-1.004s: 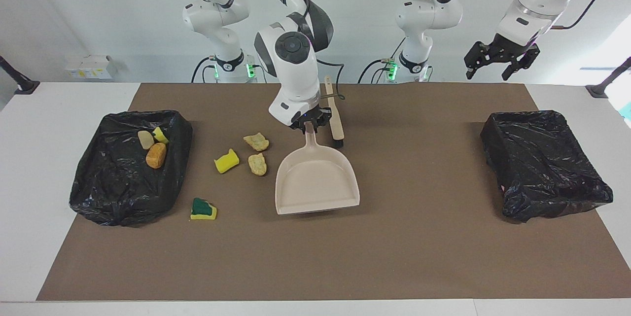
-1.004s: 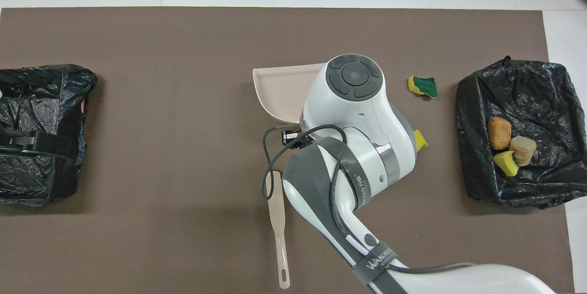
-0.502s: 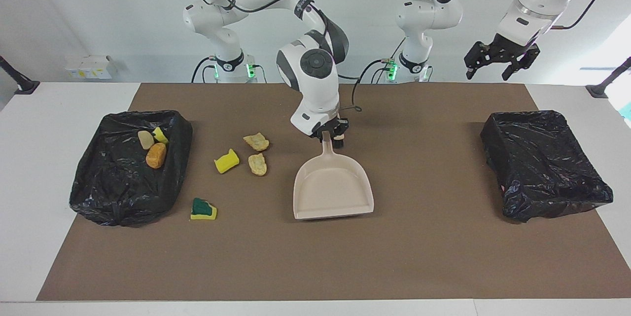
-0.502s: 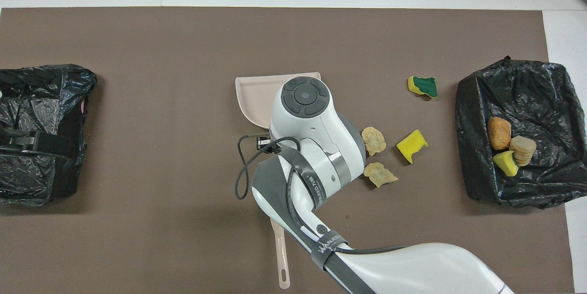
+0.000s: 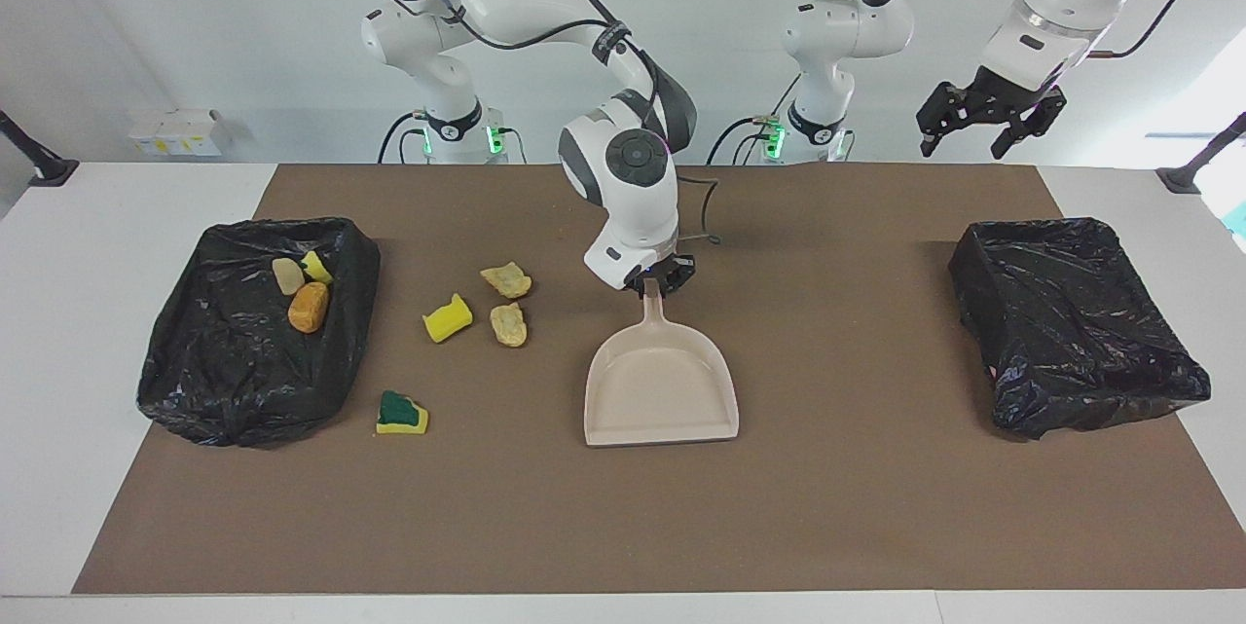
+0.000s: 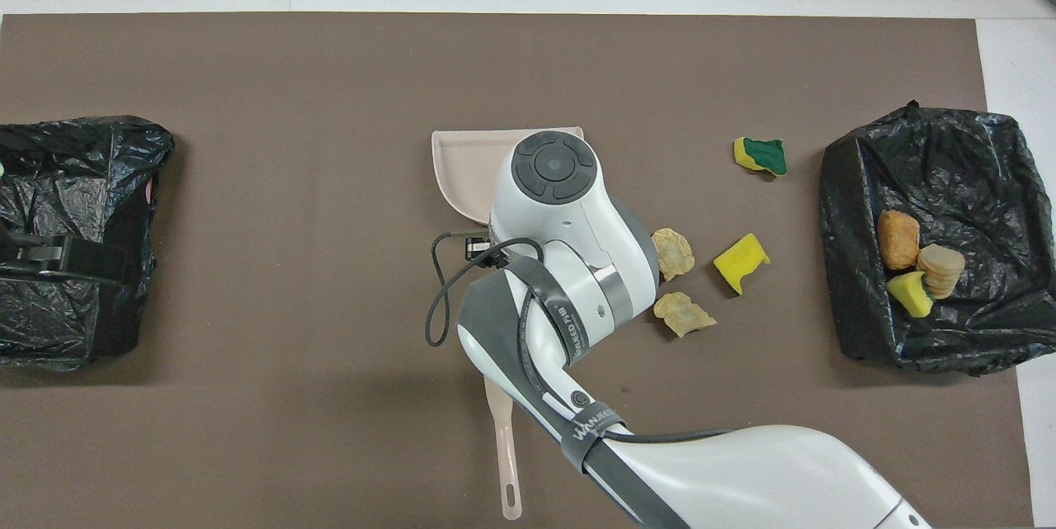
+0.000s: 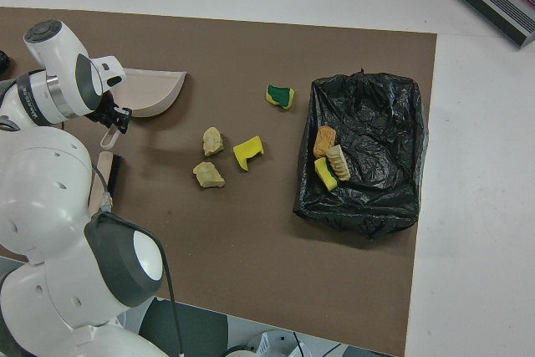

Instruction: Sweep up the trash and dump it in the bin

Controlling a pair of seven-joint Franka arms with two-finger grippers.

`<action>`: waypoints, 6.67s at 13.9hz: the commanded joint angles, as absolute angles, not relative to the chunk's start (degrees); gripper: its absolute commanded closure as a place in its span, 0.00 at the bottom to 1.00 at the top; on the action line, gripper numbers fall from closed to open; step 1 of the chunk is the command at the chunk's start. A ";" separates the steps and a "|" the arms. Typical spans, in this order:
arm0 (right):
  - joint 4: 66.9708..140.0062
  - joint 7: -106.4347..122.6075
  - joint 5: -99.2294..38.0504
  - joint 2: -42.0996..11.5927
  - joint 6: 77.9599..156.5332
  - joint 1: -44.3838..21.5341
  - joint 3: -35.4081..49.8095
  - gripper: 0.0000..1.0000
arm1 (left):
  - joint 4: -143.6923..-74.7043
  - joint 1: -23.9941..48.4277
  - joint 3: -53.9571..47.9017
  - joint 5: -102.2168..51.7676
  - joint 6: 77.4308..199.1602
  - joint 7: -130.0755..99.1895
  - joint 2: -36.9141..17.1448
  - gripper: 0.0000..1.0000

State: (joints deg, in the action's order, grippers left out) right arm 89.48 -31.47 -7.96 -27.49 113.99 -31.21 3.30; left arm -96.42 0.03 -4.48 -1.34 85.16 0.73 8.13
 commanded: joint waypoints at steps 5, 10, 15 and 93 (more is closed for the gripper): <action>87.72 -31.99 -5.80 -27.34 110.22 -30.76 3.60 0.00 | -95.36 -0.26 -4.75 -0.53 84.46 0.62 7.65 0.00; 85.61 -28.49 -5.71 -23.30 104.60 -29.36 2.90 0.00 | -95.36 -0.26 -4.66 -0.61 84.46 0.62 7.65 0.00; 87.71 -28.04 -5.89 -17.85 103.89 -28.30 2.99 0.00 | -95.36 -0.26 -4.66 -0.53 84.46 0.62 7.65 0.00; 125.60 -9.49 -4.33 5.36 104.60 -12.66 3.25 1.00 | -101.16 25.76 -8.35 -0.09 112.70 -8.49 -13.81 1.00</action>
State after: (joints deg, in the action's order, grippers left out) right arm 129.32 -8.83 -5.79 6.12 107.76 -13.51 3.34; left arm -100.51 27.84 -8.50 -1.14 116.78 -16.19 -17.19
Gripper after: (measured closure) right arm 0.740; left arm 0.687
